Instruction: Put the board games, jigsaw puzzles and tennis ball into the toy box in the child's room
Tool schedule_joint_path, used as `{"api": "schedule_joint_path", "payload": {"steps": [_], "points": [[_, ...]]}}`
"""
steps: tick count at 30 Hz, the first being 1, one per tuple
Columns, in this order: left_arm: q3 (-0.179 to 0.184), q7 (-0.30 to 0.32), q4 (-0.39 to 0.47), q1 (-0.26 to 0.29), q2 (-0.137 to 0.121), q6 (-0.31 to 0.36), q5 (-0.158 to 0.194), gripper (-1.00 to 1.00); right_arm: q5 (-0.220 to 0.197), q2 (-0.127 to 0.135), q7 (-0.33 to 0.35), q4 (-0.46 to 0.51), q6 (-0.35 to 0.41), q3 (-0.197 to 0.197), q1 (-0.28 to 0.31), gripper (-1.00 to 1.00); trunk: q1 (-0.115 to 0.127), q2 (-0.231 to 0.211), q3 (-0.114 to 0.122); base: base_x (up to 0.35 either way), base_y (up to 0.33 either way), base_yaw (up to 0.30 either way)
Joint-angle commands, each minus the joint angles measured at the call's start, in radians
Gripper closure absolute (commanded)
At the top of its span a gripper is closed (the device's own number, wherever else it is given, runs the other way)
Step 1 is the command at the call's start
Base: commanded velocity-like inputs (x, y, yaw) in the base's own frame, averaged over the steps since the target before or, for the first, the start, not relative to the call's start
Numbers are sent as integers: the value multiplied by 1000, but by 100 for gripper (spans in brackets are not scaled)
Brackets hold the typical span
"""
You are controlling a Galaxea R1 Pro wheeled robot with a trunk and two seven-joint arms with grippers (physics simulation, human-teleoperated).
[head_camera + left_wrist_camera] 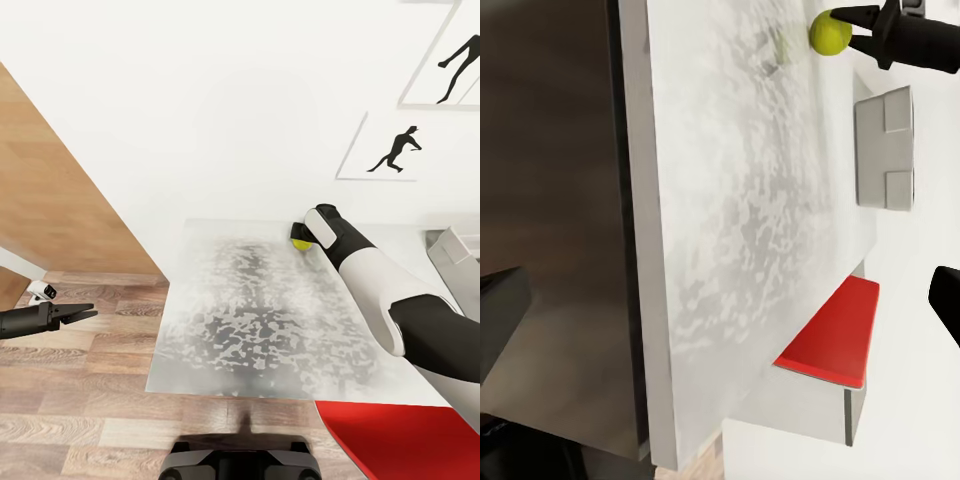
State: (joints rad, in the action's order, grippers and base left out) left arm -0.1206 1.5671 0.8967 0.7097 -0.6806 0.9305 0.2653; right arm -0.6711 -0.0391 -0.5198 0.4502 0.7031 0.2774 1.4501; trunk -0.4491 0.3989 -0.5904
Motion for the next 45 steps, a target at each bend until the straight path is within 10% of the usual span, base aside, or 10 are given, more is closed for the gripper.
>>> {"api": "schedule_joint_path", "payload": {"steps": [1, 22, 31, 39, 45], "points": [[1, 4, 0, 1, 0, 11, 0, -100, -27, 1, -9, -4, 0, 6, -1, 100, -1, 1, -2, 0, 0, 0], [1, 4, 0, 1, 0, 10, 0, -100, -32, 13, -4, 4, 8, -1, -5, 100, -1, 1, 30, 0, 0, 0], [1, 4, 1, 1, 0, 10, 0, -100, -67, 33, 0, 203, 196, -32, -6, 100, -1, 1, 45, 0, 0, 0], [1, 4, 0, 1, 4, 10, 1, -100, -315, 101, 1, 383, 340, -90, -82, 100, -1, 1, 58, 0, 0, 0], [2, 4, 0, 1, 4, 10, 1, -100, -636, 211, 2, 688, 344, -102, -280, 100, -1, 1, 68, 0, 0, 0]]}}
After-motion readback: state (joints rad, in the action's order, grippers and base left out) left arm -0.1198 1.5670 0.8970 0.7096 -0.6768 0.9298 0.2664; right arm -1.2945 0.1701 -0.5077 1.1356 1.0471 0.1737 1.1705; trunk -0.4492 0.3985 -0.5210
